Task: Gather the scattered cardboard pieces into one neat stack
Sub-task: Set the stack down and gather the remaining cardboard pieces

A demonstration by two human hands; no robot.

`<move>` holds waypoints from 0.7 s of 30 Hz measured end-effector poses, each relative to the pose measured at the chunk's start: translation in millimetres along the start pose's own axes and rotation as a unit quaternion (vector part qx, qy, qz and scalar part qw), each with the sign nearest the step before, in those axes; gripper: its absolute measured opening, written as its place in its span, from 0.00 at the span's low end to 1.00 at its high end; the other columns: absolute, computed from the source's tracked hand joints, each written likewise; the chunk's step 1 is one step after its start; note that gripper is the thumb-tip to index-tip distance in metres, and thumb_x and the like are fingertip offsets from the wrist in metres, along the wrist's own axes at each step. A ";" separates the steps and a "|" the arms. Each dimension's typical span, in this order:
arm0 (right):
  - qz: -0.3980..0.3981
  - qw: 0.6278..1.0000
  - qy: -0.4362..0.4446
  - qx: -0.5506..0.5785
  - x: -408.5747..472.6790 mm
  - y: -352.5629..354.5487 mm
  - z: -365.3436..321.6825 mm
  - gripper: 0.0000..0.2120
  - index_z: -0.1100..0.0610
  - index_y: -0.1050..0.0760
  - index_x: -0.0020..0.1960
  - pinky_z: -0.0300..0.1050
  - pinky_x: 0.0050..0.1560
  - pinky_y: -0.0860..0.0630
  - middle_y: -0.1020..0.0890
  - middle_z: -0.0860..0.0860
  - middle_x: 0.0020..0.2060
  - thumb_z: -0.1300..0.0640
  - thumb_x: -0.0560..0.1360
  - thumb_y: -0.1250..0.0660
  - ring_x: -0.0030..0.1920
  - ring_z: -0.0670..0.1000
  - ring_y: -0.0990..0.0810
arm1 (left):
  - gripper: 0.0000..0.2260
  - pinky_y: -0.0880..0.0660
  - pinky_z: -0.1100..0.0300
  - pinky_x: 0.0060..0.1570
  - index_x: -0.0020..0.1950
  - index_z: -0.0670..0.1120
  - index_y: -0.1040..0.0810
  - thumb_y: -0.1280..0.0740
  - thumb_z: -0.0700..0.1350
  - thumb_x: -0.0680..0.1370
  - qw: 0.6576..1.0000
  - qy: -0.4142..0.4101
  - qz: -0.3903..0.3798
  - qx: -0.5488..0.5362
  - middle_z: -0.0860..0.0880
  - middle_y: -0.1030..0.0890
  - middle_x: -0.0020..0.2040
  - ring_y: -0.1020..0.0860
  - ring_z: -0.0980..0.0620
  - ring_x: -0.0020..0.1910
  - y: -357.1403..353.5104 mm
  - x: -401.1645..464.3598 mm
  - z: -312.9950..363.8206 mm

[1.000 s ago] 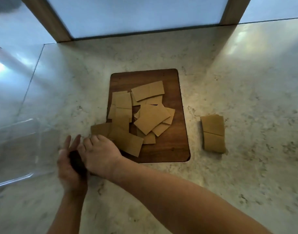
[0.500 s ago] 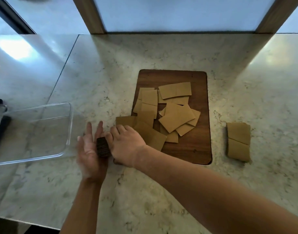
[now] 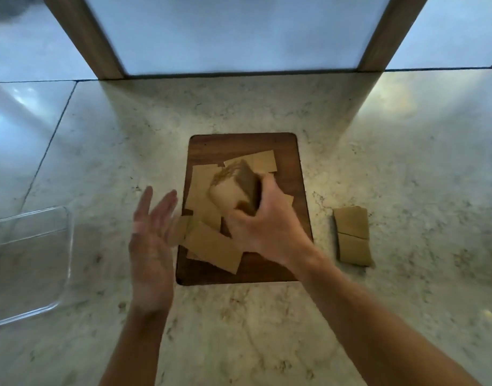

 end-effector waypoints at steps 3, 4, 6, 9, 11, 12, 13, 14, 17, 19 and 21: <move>0.128 0.953 -0.183 0.205 -28.1 109.8 69.3 0.19 0.51 0.24 0.62 0.47 0.37 0.16 0.14 0.54 0.50 0.49 0.73 0.28 0.40 0.49 0.13 | 0.22 0.30 0.52 0.73 0.71 0.53 0.26 0.48 0.59 0.83 0.998 0.034 -0.022 0.037 0.48 0.20 0.70 0.23 0.53 0.71 -81.6 -1.1 -31.6; 0.151 0.933 -0.216 0.246 -41.6 130.1 87.7 0.13 0.52 0.23 0.59 0.51 0.36 0.17 0.14 0.56 0.47 0.51 0.76 0.30 0.38 0.51 0.12 | 0.21 0.30 0.54 0.72 0.68 0.54 0.24 0.50 0.59 0.83 0.997 0.051 -0.039 0.051 0.50 0.19 0.68 0.22 0.56 0.69 -108.3 -4.2 -42.6; 0.171 0.902 -0.248 0.311 -64.4 158.7 117.5 0.09 0.53 0.22 0.57 0.53 0.33 0.17 0.13 0.55 0.40 0.52 0.78 0.32 0.36 0.54 0.13 | 0.22 0.31 0.59 0.72 0.68 0.55 0.24 0.50 0.61 0.83 0.991 0.091 -0.080 0.063 0.55 0.19 0.68 0.23 0.61 0.69 -163.8 -10.6 -67.8; 0.186 0.885 -0.263 0.336 -82.4 181.1 143.7 0.11 0.55 0.23 0.60 0.46 0.28 0.20 0.13 0.52 0.36 0.54 0.79 0.33 0.34 0.51 0.14 | 0.30 0.36 0.73 0.68 0.75 0.57 0.31 0.50 0.69 0.79 0.978 0.142 -0.134 0.076 0.55 0.26 0.76 0.30 0.67 0.72 -215.6 -24.2 -98.7; 0.202 0.877 -0.278 0.336 -87.2 193.0 157.3 0.13 0.55 0.23 0.62 0.47 0.29 0.20 0.13 0.51 0.36 0.54 0.79 0.33 0.35 0.51 0.14 | 0.39 0.38 0.81 0.63 0.82 0.53 0.37 0.51 0.73 0.75 0.966 0.187 -0.164 0.068 0.57 0.33 0.80 0.34 0.69 0.74 -238.5 -37.8 -116.0; 0.205 0.875 -0.286 0.333 -88.0 196.2 163.3 0.13 0.56 0.23 0.62 0.48 0.30 0.19 0.14 0.52 0.36 0.54 0.78 0.33 0.35 0.51 0.14 | 0.41 0.38 0.80 0.64 0.83 0.52 0.40 0.51 0.73 0.75 0.961 0.204 -0.178 0.060 0.57 0.36 0.82 0.36 0.69 0.76 -248.3 -43.5 -122.3; 0.202 0.873 -0.296 0.330 -88.6 198.0 169.2 0.13 0.56 0.22 0.61 0.48 0.30 0.19 0.14 0.52 0.36 0.54 0.78 0.32 0.34 0.51 0.14 | 0.41 0.39 0.78 0.68 0.84 0.52 0.42 0.51 0.73 0.76 0.956 0.218 -0.187 0.049 0.58 0.38 0.83 0.38 0.69 0.77 -256.8 -47.7 -128.4; 0.199 0.872 -0.307 0.325 -89.3 198.7 174.1 0.13 0.56 0.22 0.61 0.48 0.29 0.19 0.14 0.52 0.36 0.54 0.77 0.31 0.34 0.51 0.14 | 0.40 0.41 0.72 0.74 0.85 0.53 0.44 0.52 0.72 0.77 0.953 0.231 -0.191 0.039 0.58 0.39 0.83 0.40 0.68 0.78 -263.7 -51.3 -133.7; 0.184 0.880 -0.328 0.291 -88.0 198.1 183.7 0.17 0.54 0.22 0.60 0.49 0.32 0.19 0.16 0.55 0.40 0.51 0.73 0.28 0.37 0.54 0.15 | 0.44 0.48 0.58 0.82 0.85 0.54 0.46 0.51 0.78 0.75 0.947 0.255 -0.190 0.044 0.60 0.42 0.84 0.43 0.69 0.79 -277.0 -57.9 -149.7; 0.168 0.890 -0.335 0.258 -83.0 194.7 187.0 0.20 0.51 0.22 0.60 0.50 0.35 0.18 0.15 0.56 0.41 0.48 0.70 0.27 0.41 0.57 0.15 | 0.49 0.49 0.57 0.82 0.85 0.57 0.47 0.50 0.83 0.70 0.951 0.248 -0.175 0.060 0.63 0.45 0.84 0.45 0.71 0.79 -282.2 -60.9 -154.2; 0.156 0.900 -0.332 0.236 -76.8 187.8 185.4 0.20 0.48 0.22 0.59 0.47 0.34 0.18 0.13 0.51 0.38 0.48 0.69 0.27 0.38 0.54 0.13 | 0.47 0.49 0.50 0.83 0.84 0.59 0.48 0.49 0.82 0.71 0.957 0.240 -0.155 0.056 0.63 0.46 0.84 0.46 0.67 0.81 -282.5 -63.7 -158.4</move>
Point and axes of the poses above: each hand's wrist, its own x-axis towards the middle knuckle, its own y-axis out of the back of the hand, z = x × y, the point moved 9 cm from there along x, towards the middle knuckle
